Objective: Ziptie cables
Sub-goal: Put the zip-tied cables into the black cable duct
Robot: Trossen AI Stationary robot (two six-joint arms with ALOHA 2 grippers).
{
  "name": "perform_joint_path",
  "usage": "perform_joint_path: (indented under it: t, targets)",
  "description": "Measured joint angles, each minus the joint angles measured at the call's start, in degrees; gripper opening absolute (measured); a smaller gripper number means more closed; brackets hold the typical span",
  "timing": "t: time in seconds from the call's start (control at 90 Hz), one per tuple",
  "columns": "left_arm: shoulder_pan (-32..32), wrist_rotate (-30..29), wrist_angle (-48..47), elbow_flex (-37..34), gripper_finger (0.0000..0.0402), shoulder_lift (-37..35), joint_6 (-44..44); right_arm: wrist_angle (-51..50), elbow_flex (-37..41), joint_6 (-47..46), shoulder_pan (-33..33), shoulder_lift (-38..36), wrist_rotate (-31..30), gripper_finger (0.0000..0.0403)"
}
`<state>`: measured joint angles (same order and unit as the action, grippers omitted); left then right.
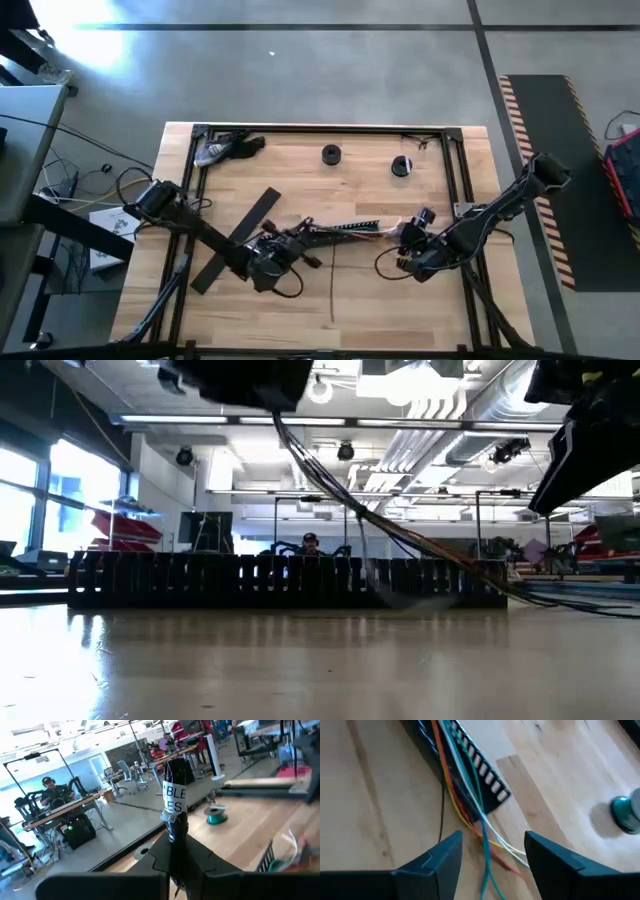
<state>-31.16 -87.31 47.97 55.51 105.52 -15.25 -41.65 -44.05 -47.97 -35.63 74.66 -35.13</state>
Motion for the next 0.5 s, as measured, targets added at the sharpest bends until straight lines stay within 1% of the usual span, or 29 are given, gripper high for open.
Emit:
perform_joint_path:
  t: [0.111,0.167,0.2,0.244,0.333,0.422,0.5]
  targets:
    - [0.1,1.1,0.0,0.0,0.0005,-1.3,-0.4,13.1,0.3,12.7,-0.1,1.9,8.9,0.0197]
    - [0.1,1.5,0.0,0.0,0.0005,-1.3,-0.4,20.4,1.4,16.4,0.1,3.7,12.9,0.0197]
    - [0.2,1.7,0.0,0.0,0.0005,-1.3,-0.3,24.4,2.2,17.4,0.4,5.2,13.9,0.0197]
    - [0.2,1.8,-0.1,0.0,0.0005,-1.3,0.2,28.7,3.2,17.4,0.9,7.8,13.4,0.0197]
    - [0.2,3.0,-0.7,0.0,0.0005,-1.3,1.9,34.4,4.8,14.1,1.7,13.6,8.1,0.0197]
    - [0.2,4.3,-0.9,0.0,0.0005,-1.3,2.7,36.6,4.9,10.9,3.2,19.2,5.2,0.0195]
    - [0.2,4.6,-0.8,0.0,0.0005,-1.3,2.7,37.2,4.9,7.7,4.9,23.3,3.8,0.0186]
